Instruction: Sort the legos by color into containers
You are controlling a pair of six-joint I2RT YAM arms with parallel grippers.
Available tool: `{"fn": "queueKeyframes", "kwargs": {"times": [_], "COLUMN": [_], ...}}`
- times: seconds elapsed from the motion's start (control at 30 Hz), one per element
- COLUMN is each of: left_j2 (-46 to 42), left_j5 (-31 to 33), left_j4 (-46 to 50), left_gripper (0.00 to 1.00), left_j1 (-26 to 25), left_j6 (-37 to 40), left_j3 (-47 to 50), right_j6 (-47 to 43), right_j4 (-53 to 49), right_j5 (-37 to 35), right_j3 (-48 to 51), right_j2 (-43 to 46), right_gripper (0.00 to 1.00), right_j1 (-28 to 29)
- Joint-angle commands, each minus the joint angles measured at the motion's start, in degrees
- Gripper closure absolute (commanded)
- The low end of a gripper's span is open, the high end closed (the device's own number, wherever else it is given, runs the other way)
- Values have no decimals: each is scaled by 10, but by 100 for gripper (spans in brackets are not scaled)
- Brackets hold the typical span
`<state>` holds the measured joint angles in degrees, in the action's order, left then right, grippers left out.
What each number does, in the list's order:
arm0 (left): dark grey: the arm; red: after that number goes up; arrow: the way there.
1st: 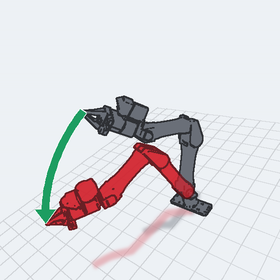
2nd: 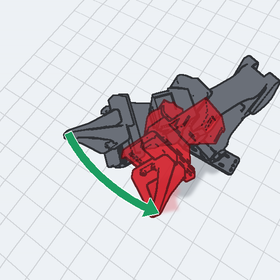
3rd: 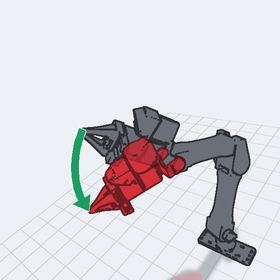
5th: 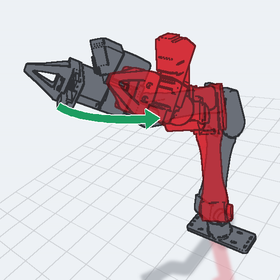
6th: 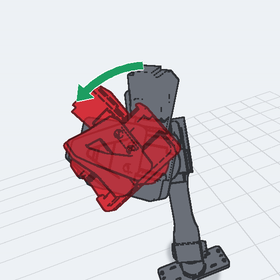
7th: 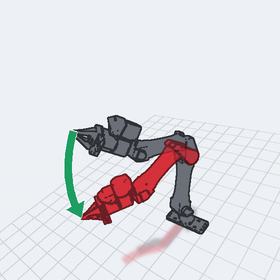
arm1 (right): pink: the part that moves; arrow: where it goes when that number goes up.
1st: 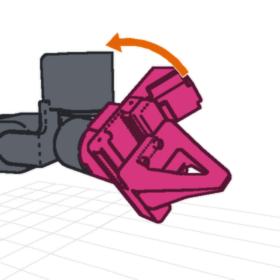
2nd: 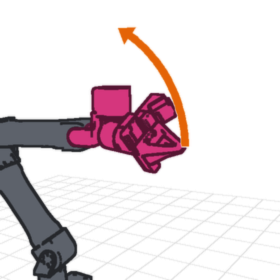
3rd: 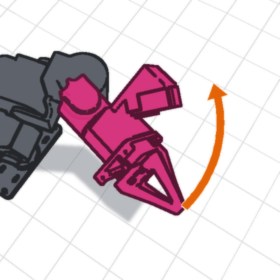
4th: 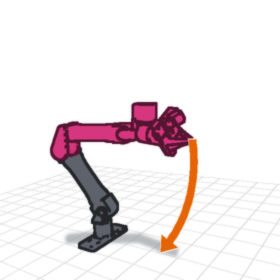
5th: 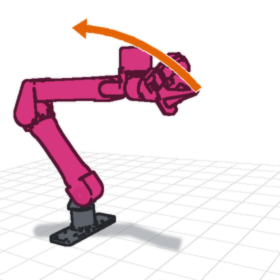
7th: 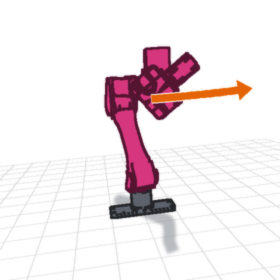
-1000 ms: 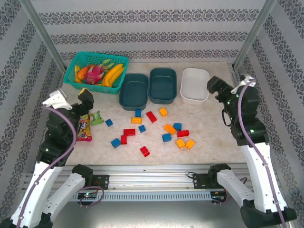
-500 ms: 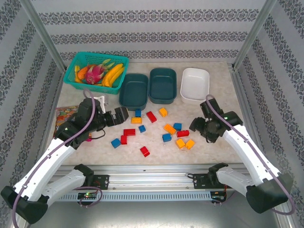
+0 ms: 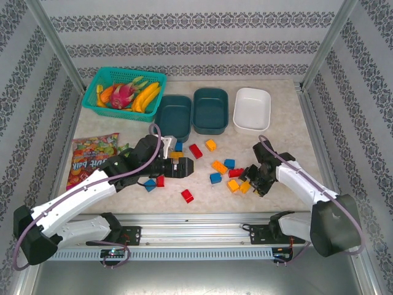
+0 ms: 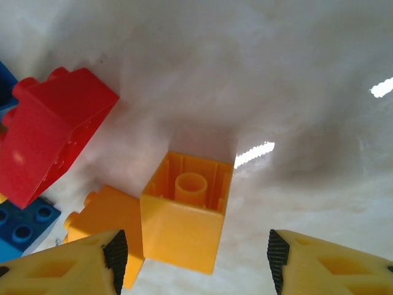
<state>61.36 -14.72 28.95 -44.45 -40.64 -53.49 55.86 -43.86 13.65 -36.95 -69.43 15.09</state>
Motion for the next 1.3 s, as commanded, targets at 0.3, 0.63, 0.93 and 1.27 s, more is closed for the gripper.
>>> {"fn": "queueKeyframes", "kwargs": {"times": [0.3,0.63,0.93,1.27], "left_j2": [17,17,84,216], "left_j5": [13,20,16,-53], "left_j4": [-42,-55,-70,-119], "left_gripper": [2,2,0,1], "left_j1": [-20,-23,33,135], "left_j6": [-9,-32,-72,-92], "left_j3": [-16,-32,-136,-243], "right_j6": [16,-17,-155,-220], "right_j4": [75,-24,-78,-54], "right_j5": [24,-61,-137,-118], "right_j3": [20,-56,-309,-581], "right_j2": [-69,-15,-93,-393], "right_gripper": [46,72,72,73], "right_j1": [-8,7,-37,-105]}}
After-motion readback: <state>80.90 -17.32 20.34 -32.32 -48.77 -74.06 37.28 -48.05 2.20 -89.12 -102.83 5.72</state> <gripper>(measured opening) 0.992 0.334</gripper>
